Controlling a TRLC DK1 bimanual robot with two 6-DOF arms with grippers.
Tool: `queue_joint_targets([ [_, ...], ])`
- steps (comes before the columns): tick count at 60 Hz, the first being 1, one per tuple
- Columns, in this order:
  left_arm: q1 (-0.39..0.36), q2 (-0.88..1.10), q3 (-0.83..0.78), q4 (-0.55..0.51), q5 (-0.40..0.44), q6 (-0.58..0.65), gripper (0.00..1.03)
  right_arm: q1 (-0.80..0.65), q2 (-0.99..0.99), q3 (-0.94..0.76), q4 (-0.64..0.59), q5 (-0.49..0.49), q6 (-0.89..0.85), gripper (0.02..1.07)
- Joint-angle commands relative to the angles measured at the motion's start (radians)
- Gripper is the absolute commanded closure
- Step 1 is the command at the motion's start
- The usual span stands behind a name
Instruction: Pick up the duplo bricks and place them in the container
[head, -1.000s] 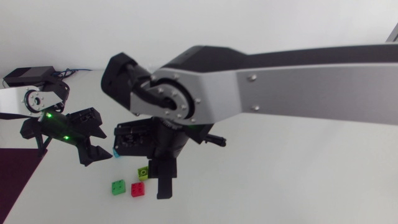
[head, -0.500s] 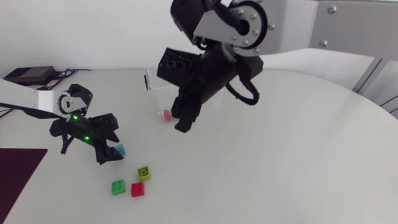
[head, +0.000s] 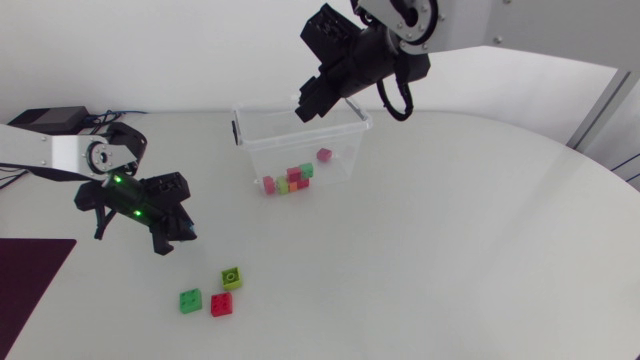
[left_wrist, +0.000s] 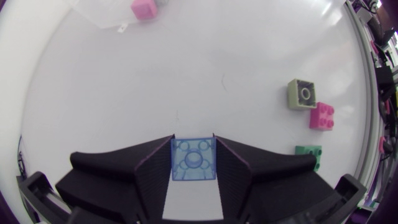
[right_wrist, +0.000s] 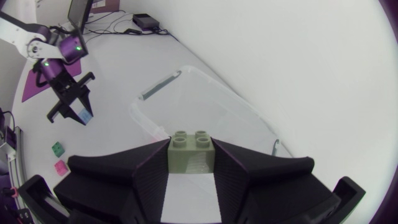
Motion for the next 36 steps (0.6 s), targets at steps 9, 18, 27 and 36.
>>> queue_joint_targets([
  [9, -0.032, -0.17, 0.105, -0.123, 0.079, -0.063, 0.8, -0.054, 0.147, 0.108, 0.046, -0.011, 0.048, 0.78],
  [18, -0.055, -0.202, 0.188, -0.17, 0.128, -0.114, 0.8, -0.077, 0.221, 0.17, 0.05, -0.011, 0.061, 0.77],
  [27, -0.066, -0.196, 0.276, -0.167, 0.174, -0.181, 0.8, -0.101, 0.302, 0.242, 0.058, -0.011, 0.08, 0.61],
  [36, -0.072, -0.162, 0.357, -0.115, 0.234, -0.275, 0.8, -0.115, 0.379, 0.328, 0.012, -0.01, 0.078, 0.14],
])
